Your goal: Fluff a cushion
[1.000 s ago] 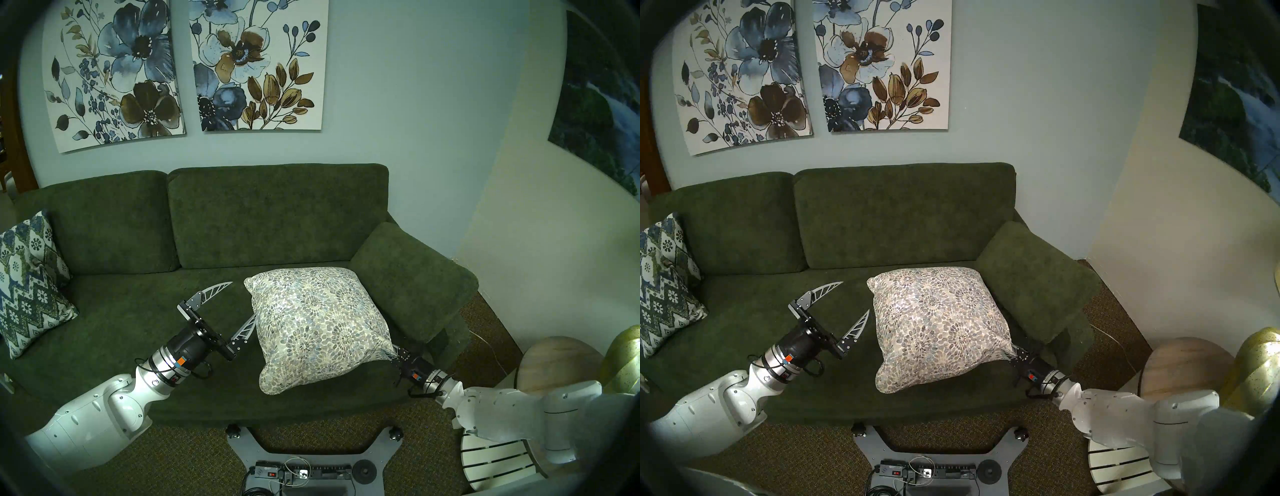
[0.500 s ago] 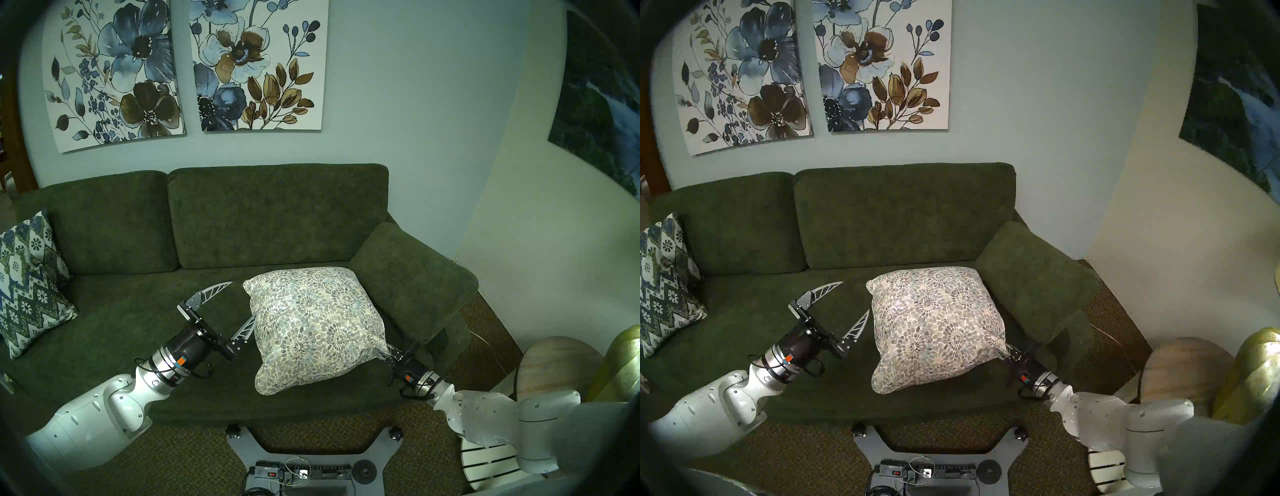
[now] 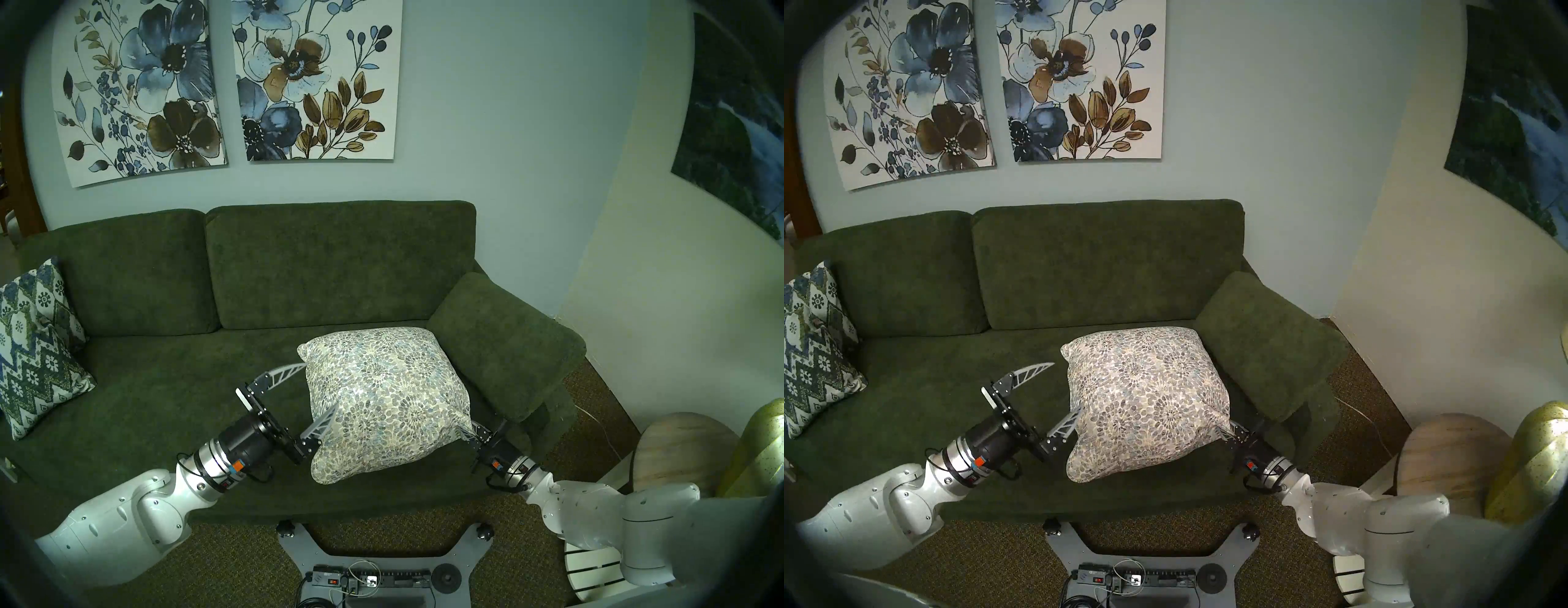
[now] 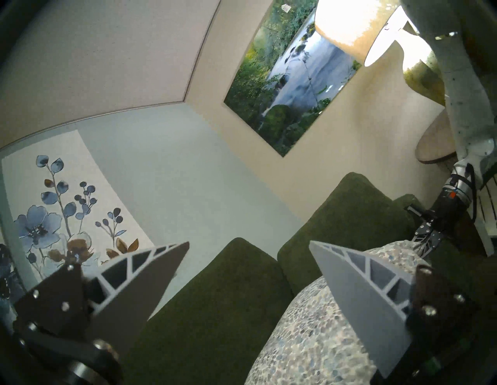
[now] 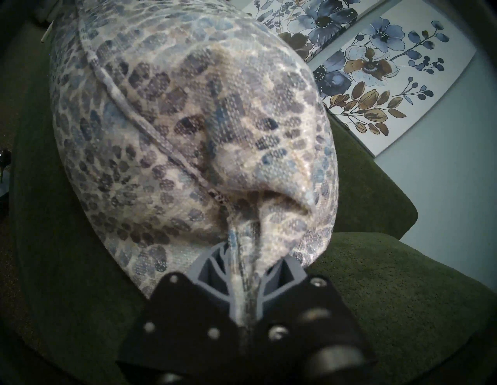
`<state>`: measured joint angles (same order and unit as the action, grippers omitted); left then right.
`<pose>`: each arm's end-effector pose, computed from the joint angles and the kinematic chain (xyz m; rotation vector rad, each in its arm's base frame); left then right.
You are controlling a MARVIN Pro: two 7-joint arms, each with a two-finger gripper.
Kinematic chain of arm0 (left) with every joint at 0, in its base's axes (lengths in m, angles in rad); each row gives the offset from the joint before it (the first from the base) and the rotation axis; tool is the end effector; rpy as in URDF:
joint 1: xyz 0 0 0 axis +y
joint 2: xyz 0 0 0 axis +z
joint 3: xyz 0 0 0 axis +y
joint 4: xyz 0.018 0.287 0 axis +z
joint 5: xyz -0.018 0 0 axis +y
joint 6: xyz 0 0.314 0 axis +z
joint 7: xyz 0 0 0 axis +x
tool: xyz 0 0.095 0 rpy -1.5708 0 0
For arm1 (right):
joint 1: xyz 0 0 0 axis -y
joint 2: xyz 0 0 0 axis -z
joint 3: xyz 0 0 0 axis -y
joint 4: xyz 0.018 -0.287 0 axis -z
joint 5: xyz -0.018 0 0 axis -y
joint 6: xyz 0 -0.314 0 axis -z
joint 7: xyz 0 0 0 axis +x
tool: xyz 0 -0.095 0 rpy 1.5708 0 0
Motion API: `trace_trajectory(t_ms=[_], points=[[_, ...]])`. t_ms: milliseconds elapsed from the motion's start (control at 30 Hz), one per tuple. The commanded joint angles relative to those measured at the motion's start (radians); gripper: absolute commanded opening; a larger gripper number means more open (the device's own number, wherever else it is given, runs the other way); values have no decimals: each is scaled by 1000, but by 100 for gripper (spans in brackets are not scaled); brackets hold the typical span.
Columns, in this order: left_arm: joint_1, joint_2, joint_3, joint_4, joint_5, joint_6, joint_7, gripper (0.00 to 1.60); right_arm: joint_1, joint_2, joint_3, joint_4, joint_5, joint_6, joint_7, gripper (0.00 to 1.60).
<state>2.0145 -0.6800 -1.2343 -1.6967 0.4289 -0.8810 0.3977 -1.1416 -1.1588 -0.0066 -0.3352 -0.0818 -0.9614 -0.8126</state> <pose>0.2343 0.0666 -0.3412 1.2850 -1.4477 2.4206 0.3171 -0.0841 -0.5410 1.6991 1.5082 2.0029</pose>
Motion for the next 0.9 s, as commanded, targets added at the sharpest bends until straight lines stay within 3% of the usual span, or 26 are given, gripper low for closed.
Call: trace_trajectory(t_ms=[0,200,267,533,867], points=[[73,-61,36,49,49,58,24,160,8,-13,2,0,-3,1,-13,0],[31,-138,92,173,77,91,30,160,8,-17,3,7,-9,1,-20,0],[-3,-168,106,233,92,71,40,160,8,-19,3,10,-12,1,-23,0],[-70,-232,144,304,108,58,47,160,8,-22,3,15,-18,1,-31,0],[-170,-326,190,463,105,45,38,160,7,-24,4,19,-24,1,-36,0]])
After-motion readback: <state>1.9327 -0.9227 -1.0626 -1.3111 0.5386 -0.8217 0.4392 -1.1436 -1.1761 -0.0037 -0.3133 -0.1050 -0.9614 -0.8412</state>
